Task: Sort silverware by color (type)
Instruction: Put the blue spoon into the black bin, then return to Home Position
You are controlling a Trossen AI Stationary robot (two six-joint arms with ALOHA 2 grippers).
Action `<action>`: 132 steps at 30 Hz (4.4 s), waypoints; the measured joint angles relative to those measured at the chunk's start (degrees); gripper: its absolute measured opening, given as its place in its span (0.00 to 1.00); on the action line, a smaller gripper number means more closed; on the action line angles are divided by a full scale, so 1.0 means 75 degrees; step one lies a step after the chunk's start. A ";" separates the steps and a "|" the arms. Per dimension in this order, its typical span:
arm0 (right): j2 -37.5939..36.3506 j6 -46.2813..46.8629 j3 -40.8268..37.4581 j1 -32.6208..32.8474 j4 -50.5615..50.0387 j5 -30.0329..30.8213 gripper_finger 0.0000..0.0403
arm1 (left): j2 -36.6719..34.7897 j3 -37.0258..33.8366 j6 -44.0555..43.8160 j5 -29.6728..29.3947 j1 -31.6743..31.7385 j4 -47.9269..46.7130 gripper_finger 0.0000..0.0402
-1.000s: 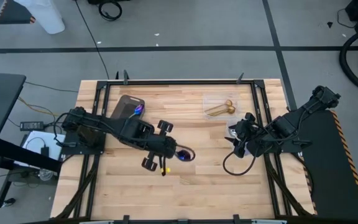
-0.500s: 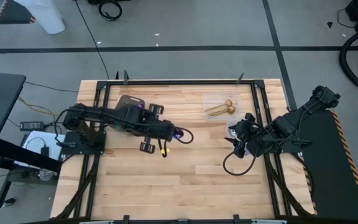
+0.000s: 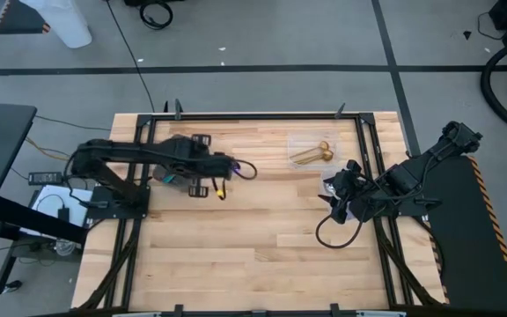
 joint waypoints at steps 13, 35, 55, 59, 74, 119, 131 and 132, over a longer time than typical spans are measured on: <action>0.0002 -0.0064 0.0001 0.0000 0.0058 0.0127 0.61 | -0.2212 -0.2565 -0.0100 0.0008 0.1266 0.2331 0.03; 0.0003 -0.0201 0.0000 -0.0158 0.0175 0.0146 0.61 | -0.3389 -0.5984 -0.1875 0.0520 0.2251 0.4515 0.03; 0.0003 -0.0405 0.0001 -0.0201 0.0346 0.0160 0.61 | -0.3389 -0.7172 -0.2865 0.0522 0.2909 0.4808 0.04; 0.0003 -0.0381 0.0002 -0.0201 0.0394 0.0148 0.61 | -0.3386 -0.7208 -0.2870 0.0554 0.2985 0.4936 0.04; 0.0003 -0.0404 0.0000 -0.0201 0.0505 0.0079 0.61 | -0.3386 -0.7214 -0.3531 0.0655 0.3133 0.4926 0.05; 0.0003 -0.0793 0.0003 -0.0201 0.0507 0.0227 0.61 | -0.4932 -0.6258 -0.1215 0.3919 0.1541 0.7499 0.30; -0.0351 -0.1667 0.0494 0.0018 0.0793 0.1120 0.61 | -0.5596 -0.6394 -0.0800 0.4261 0.0890 0.8873 0.30; -0.0367 -0.1886 0.0495 0.0120 0.0907 0.1307 0.61 | -0.5718 -0.6565 -0.0832 0.4264 0.0890 0.8950 0.30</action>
